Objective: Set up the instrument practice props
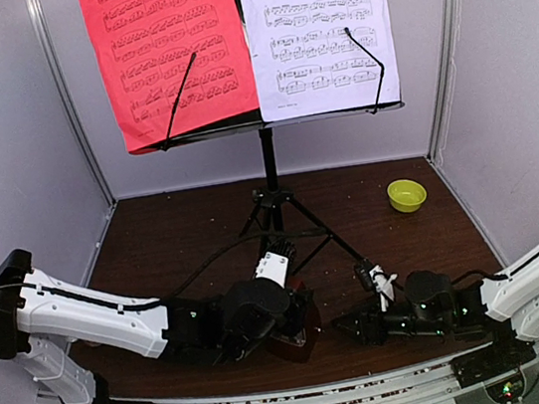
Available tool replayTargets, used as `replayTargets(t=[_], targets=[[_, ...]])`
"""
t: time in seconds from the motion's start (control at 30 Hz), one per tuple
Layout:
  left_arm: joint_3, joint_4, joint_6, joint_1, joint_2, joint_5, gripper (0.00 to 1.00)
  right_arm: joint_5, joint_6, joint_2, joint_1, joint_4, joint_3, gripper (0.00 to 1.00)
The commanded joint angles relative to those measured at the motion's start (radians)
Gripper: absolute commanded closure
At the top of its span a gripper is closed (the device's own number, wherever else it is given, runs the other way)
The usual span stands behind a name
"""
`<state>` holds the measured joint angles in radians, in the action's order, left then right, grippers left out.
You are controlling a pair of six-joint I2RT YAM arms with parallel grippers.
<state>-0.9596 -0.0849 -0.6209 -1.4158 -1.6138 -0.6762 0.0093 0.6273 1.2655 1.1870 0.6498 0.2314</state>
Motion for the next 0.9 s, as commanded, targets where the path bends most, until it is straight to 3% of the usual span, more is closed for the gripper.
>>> replayTargets(t=[0.0,0.17,0.33,0.67,0.87], targets=[[-0.049,-0.074,0.055,-0.01,0.016,0.01,0.73,0.046,-0.035,0.001,0.008,-0.001,0.002,0.42],[-0.101,-0.033,0.077,-0.013,0.0,0.001,0.75,0.044,-0.028,0.099,0.03,0.028,0.043,0.4],[-0.1,-0.05,0.084,-0.014,-0.001,0.005,0.76,0.055,-0.02,0.18,0.034,-0.054,0.123,0.45],[-0.102,-0.066,0.104,-0.014,0.017,0.003,0.78,0.046,-0.028,0.236,0.033,-0.082,0.176,0.49],[-0.097,-0.073,0.119,-0.014,0.04,0.001,0.8,0.071,-0.019,0.222,0.032,-0.095,0.168,0.64]])
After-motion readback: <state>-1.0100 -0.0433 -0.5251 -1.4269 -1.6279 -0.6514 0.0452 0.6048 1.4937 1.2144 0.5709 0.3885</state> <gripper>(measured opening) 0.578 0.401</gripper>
